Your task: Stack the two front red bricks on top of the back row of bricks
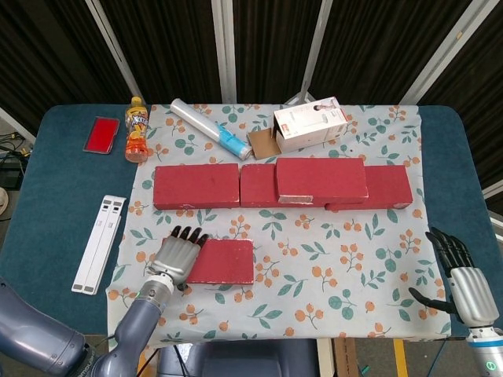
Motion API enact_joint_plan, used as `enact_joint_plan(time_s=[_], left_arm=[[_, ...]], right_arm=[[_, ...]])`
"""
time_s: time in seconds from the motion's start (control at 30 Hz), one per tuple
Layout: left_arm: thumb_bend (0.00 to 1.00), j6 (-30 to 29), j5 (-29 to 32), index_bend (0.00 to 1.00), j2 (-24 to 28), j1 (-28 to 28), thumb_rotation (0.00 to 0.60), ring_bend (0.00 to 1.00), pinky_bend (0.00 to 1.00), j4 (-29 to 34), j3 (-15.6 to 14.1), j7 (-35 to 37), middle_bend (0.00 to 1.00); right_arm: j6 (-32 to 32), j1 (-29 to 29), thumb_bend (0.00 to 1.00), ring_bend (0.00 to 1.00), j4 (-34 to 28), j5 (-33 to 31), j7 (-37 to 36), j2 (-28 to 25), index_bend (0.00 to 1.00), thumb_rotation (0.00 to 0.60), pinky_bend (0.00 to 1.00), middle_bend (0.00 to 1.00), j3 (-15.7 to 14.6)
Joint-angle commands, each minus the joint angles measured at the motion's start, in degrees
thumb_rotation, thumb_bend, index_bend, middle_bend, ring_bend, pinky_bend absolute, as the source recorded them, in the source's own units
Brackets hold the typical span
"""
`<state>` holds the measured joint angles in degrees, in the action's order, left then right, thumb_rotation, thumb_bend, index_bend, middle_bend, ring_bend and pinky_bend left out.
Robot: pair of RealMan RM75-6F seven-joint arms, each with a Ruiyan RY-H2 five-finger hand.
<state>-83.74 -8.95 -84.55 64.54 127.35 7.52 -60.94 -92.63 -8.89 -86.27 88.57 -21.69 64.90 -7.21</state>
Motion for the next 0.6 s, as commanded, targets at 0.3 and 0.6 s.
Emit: enact_joint_plan(time_s=[0.3, 0.6], left_arm=[[0.0, 0.24, -3.02, 0.0, -4.21, -1.32, 0.6, 0.0, 0.0, -5.36, -0.4, 2.83, 0.0], [0.0, 0.17, -4.11, 0.0, -6.38, -2.29, 0.6, 0.0, 0.0, -8.5, -0.57, 3.22, 0.0]], right_arm=[[1.18, 0.91, 0.21, 0.0, 0.22, 0.82, -1.12, -0.52, 0.0, 0.6, 0.0, 0.0, 1.48], [2.36, 1.48, 0.21, 0.0, 0.32, 1.1, -1.44, -0.94, 0.0, 0.6, 0.0, 0.0, 2.59]])
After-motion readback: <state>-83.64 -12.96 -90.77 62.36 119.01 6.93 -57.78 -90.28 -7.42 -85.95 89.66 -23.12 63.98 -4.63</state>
